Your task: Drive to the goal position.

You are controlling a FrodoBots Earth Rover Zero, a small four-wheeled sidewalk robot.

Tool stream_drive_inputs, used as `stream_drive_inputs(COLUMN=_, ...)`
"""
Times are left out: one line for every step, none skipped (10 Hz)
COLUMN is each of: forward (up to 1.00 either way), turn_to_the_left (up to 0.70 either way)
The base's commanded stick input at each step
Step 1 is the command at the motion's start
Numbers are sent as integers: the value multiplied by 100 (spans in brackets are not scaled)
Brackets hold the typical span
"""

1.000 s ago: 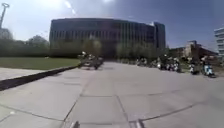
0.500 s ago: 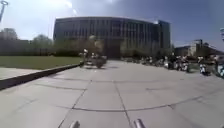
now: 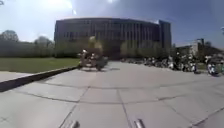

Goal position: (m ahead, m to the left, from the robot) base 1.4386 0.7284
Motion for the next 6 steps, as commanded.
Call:
stream_drive_inputs(forward=100, turn_to_the_left=-39)
stream_drive_inputs(forward=100, turn_to_the_left=-38)
stream_drive_inputs(forward=100, turn_to_the_left=-36)
stream_drive_inputs(forward=100, turn_to_the_left=0)
stream_drive_inputs(forward=100, turn_to_the_left=0)
stream_drive_inputs(forward=100, turn_to_the_left=0)
